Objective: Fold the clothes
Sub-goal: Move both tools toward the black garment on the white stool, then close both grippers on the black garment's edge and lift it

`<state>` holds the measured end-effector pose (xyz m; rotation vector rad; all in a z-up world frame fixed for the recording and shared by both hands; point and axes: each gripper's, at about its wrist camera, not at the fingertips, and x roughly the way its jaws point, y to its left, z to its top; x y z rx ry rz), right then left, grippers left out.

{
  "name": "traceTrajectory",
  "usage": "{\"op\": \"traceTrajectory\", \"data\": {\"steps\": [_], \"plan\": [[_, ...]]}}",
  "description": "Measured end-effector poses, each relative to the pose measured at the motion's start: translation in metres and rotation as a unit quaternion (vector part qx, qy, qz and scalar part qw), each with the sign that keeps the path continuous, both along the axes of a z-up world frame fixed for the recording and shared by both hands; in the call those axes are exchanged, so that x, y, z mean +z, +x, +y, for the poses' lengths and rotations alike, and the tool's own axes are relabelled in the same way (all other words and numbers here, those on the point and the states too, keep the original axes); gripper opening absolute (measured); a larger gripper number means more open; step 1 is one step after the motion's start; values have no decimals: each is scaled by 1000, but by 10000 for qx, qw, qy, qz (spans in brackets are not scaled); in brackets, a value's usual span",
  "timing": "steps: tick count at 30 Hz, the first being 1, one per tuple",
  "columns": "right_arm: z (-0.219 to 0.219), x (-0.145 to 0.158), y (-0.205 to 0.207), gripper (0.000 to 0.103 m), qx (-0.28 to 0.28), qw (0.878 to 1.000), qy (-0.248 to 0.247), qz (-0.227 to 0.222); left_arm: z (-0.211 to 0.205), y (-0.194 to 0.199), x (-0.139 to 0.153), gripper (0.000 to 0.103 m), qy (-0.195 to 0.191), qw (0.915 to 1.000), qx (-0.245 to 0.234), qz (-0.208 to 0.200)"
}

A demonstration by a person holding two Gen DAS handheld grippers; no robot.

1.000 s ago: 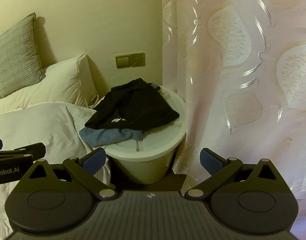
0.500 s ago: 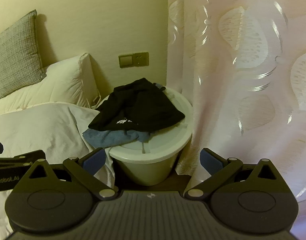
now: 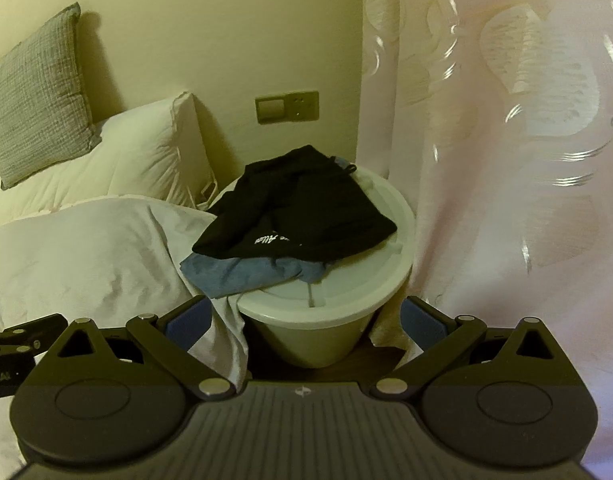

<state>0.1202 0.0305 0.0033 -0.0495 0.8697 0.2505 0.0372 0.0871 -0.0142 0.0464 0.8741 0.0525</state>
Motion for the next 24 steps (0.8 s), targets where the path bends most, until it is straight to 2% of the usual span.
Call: {"op": "traceTrajectory", "data": {"steps": [6,11,13,18,22,24], "plan": [[1,-2,12,103,59,9999,-62,70,0,13,-8,102,-88,9996,172,201],[-6,-16,27,103,80,9995,-205,219,-2,39,-26,102,-343,9954,367,810],[-6,-26,38,103,104,9991,-307,276,-3,46,-35,102,-423,9950,320,847],[-7,-50,64,103,161,9974,-561,418,-15,74,-55,102,-203,9962,186,823],[-8,-73,103,103,215,9965,-566,584,-27,112,-77,102,-146,9971,149,732],[-10,-85,126,103,219,9963,-539,637,-37,139,-92,96,-42,9955,70,943]]}}
